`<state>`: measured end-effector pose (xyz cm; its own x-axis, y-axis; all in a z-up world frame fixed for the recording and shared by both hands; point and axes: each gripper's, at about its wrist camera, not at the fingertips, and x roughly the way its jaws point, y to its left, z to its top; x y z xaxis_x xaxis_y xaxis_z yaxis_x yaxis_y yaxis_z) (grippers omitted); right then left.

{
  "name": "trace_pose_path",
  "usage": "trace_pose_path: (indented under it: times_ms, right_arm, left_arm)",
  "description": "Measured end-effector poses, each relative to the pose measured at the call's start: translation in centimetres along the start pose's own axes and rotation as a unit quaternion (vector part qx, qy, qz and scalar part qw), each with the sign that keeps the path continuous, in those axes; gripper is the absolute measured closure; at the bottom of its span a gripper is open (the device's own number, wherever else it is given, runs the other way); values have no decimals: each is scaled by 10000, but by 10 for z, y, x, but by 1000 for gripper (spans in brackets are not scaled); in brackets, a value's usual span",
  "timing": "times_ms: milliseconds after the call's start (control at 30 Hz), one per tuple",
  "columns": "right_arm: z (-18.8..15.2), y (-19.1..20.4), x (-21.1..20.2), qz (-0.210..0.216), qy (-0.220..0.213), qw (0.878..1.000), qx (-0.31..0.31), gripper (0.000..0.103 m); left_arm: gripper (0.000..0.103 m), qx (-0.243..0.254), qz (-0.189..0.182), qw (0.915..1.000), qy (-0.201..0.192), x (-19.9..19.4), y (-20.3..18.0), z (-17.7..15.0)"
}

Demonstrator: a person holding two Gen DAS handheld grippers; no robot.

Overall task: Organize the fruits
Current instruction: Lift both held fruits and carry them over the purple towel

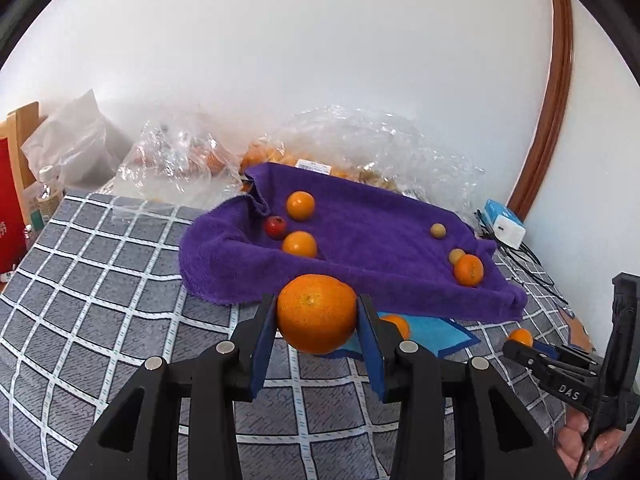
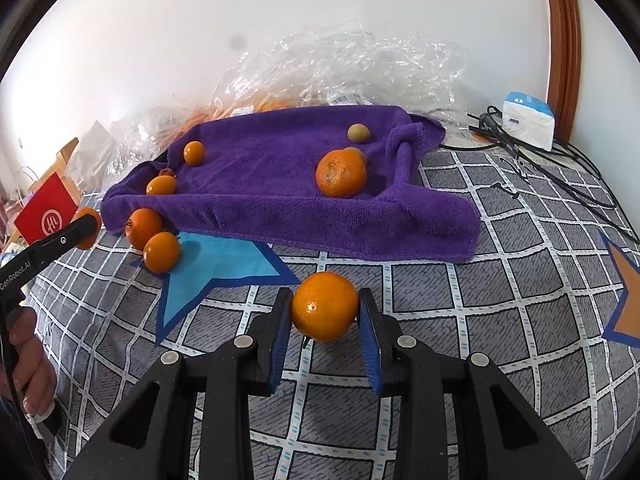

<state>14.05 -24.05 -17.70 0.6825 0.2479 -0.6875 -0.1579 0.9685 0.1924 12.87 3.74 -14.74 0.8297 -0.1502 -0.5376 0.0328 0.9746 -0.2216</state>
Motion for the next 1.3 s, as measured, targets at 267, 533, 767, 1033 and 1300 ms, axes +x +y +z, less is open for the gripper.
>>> trace_pose_path:
  times_ms: [267,533,767,1033,1300]
  right_arm:
    - [1,-4,-1,61,-60,9999,95,71]
    - [6,-6,-19,333,-248,9989,210,71]
    - [27,-8,-40,199,-317,9989,266,71]
    - [76,-8,-58,-154,-490,9985,210,71]
    - [123,-6,-55,-150,-643,9974,288,71]
  left_arm:
    - [66,-86,-29,9999,-94,-6,4,2]
    - [66,-84,42,9997,-218,-11,3,4]
    - [66,-38,268,9996,-67,-17,3,13]
    - [66,28,192,9998,-84,-39,-5,42]
    - [66,128,177,9996,-193,-42,-20,98]
